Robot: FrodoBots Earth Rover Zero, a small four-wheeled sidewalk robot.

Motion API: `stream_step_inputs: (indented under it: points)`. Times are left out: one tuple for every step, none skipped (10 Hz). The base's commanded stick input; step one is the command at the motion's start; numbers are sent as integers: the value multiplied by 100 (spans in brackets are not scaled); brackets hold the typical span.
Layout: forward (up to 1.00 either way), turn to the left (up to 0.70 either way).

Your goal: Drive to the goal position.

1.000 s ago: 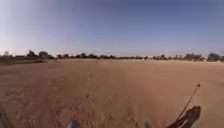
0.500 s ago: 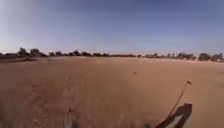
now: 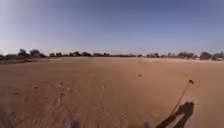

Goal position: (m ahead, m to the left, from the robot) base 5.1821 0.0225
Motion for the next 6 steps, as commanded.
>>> stream_step_inputs:
  points:
    - [100,0]
    - [100,0]
    - [100,0]
    - [100,0]
    - [100,0]
    - [100,0]
